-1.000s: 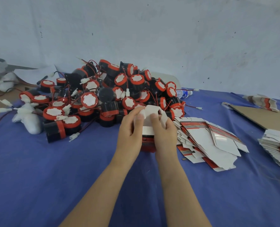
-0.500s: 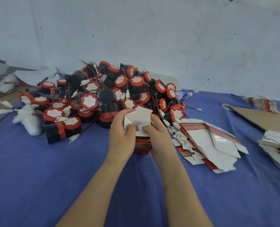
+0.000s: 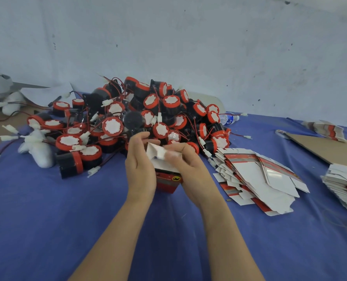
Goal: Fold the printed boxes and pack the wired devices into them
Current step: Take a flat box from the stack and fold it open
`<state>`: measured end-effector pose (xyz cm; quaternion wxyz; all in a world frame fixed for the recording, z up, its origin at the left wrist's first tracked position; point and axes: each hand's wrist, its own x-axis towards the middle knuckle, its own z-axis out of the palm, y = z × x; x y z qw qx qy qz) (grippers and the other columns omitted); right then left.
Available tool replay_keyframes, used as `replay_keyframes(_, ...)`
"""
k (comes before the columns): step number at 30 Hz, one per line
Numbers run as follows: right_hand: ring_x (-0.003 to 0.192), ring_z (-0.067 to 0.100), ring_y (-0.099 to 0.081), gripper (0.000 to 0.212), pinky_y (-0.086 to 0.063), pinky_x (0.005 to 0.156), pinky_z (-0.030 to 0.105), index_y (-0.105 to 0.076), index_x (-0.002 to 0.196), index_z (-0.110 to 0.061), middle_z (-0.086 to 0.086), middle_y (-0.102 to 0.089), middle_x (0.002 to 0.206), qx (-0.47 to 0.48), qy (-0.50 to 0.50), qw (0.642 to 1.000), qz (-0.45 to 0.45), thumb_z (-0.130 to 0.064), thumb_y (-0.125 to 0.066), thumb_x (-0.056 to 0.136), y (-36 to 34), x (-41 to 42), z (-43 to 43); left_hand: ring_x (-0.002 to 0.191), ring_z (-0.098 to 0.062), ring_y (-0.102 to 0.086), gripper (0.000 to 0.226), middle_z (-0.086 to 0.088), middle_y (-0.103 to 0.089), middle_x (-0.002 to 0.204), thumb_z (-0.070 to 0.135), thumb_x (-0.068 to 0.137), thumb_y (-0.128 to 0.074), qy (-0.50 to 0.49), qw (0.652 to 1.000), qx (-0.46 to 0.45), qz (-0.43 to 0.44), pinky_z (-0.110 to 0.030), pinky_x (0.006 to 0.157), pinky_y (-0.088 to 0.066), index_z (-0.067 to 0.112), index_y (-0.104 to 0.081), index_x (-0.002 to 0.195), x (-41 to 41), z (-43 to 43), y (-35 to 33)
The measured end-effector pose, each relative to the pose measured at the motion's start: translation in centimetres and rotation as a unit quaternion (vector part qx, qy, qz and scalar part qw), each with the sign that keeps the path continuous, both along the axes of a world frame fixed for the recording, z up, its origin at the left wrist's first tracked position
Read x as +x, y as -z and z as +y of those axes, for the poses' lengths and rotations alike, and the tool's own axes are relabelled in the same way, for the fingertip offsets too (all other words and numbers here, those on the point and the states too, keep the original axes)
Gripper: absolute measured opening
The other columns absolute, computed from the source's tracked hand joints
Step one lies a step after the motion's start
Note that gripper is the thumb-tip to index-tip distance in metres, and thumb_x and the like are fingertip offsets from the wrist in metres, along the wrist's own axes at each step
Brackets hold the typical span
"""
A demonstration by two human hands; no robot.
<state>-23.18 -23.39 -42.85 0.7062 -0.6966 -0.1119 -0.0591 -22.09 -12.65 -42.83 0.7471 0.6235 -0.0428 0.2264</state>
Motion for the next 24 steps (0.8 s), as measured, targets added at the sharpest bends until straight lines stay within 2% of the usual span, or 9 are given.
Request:
replay_keyframes(1,0.089,0.012,-0.062,0.017,-0.053,0.074,0.028,-0.065,0.093,-0.035,-0.017,-0.066,0.094,-0.021,-0.003,1.0,-0.002,-0.019,-0.062,0.089,0.1,0.1,-0.1,0.085,-0.008,-0.065,0.033,0.01,-0.069,0.091,0.033,0.105,-0.023,-0.009,1.0,0.002,-0.008,-0.031,0.076,-0.053,0.038,-0.056,0.101,-0.1,0.0,0.0)
replay_keyframes(3,0.093,0.009,-0.066,0.035,-0.055,0.078,0.025,-0.062,0.105,-0.042,-0.015,-0.067,0.104,-0.03,-0.026,0.999,-0.001,-0.01,-0.063,0.09,0.0,0.0,-0.5,0.088,-0.014,-0.066,0.039,0.006,-0.07,0.094,0.049,0.1,-0.019,-0.021,0.999,0.01,-0.032,-0.039,0.08,-0.054,0.038,-0.056,0.103,-0.2,0.1,0.0)
replay_keyframes(6,0.095,0.0,-0.064,0.03,-0.054,0.079,0.019,-0.061,0.109,-0.043,-0.019,-0.067,0.103,-0.11,-0.01,0.993,-0.033,-0.019,-0.063,0.092,-0.7,-0.5,-0.7,0.087,-0.015,-0.067,0.048,0.006,-0.071,0.093,0.063,0.09,-0.017,-0.024,0.997,0.029,-0.069,-0.042,0.08,-0.054,0.038,-0.056,0.105,-0.3,0.3,0.0)
replay_keyframes(11,0.091,-0.005,-0.06,0.022,-0.051,0.079,0.019,-0.062,0.105,-0.039,-0.026,-0.065,0.093,-0.197,0.04,0.978,-0.059,-0.02,-0.061,0.092,-1.0,-0.6,-0.2,0.09,-0.017,-0.067,0.048,0.005,-0.071,0.091,0.064,0.091,-0.019,-0.024,0.993,0.043,-0.104,-0.046,0.085,-0.053,0.038,-0.057,0.104,-0.4,0.4,-0.1)
replay_keyframes(14,0.095,0.003,-0.063,0.02,-0.054,0.085,0.027,-0.064,0.104,-0.039,-0.023,-0.067,0.099,-0.152,0.023,0.987,-0.044,-0.023,-0.06,0.094,-1.3,-0.9,-0.3,0.091,-0.019,-0.068,0.044,0.005,-0.072,0.093,0.064,0.092,-0.02,-0.02,0.993,0.036,-0.11,-0.049,0.085,-0.053,0.043,-0.056,0.103,-0.4,0.4,-0.3)
replay_keyframes(16,0.101,0.011,-0.064,0.017,-0.053,0.091,0.034,-0.068,0.108,-0.031,-0.013,-0.069,0.104,-0.11,0.009,0.994,-0.022,-0.027,-0.056,0.096,-1.5,-1.1,-0.3,0.094,-0.02,-0.067,0.043,0.005,-0.072,0.096,0.061,0.092,-0.02,-0.017,0.993,0.034,-0.114,-0.051,0.087,-0.052,0.042,-0.056,0.105,-0.5,0.4,-0.4)
replay_keyframes(19,0.104,0.021,-0.064,0.02,-0.051,0.095,0.04,-0.069,0.106,-0.023,-0.003,-0.07,0.102,-0.064,0.003,0.998,0.019,-0.032,-0.054,0.096,-1.5,-1.1,-0.6,0.093,-0.018,-0.068,0.042,0.005,-0.073,0.094,0.061,0.092,-0.02,0.004,0.991,0.038,-0.126,-0.042,0.084,-0.054,0.044,-0.057,0.104,-0.7,0.4,-0.5)
replay_keyframes(22,0.095,0.023,-0.065,0.014,-0.052,0.088,0.038,-0.07,0.099,-0.024,0.002,-0.071,0.099,0.003,-0.058,0.994,0.091,-0.029,-0.067,0.087,-1.7,-1.2,-1.7,0.081,-0.017,-0.07,0.044,0.001,-0.074,0.088,0.06,0.091,-0.021,0.032,0.99,0.012,-0.134,-0.031,0.071,-0.054,0.039,-0.057,0.105,-0.8,0.4,-0.8)
replay_keyframes(24,0.085,0.019,-0.067,0.024,-0.054,0.077,0.032,-0.069,0.101,-0.021,0.003,-0.072,0.093,0.049,-0.111,0.986,0.116,-0.022,-0.069,0.076,-1.7,-1.2,-2.1,0.078,-0.018,-0.07,0.043,0.0,-0.074,0.086,0.059,0.091,-0.022,0.045,0.99,0.001,-0.137,-0.031,0.07,-0.054,0.039,-0.057,0.104,-1.0,0.5,-1.1)
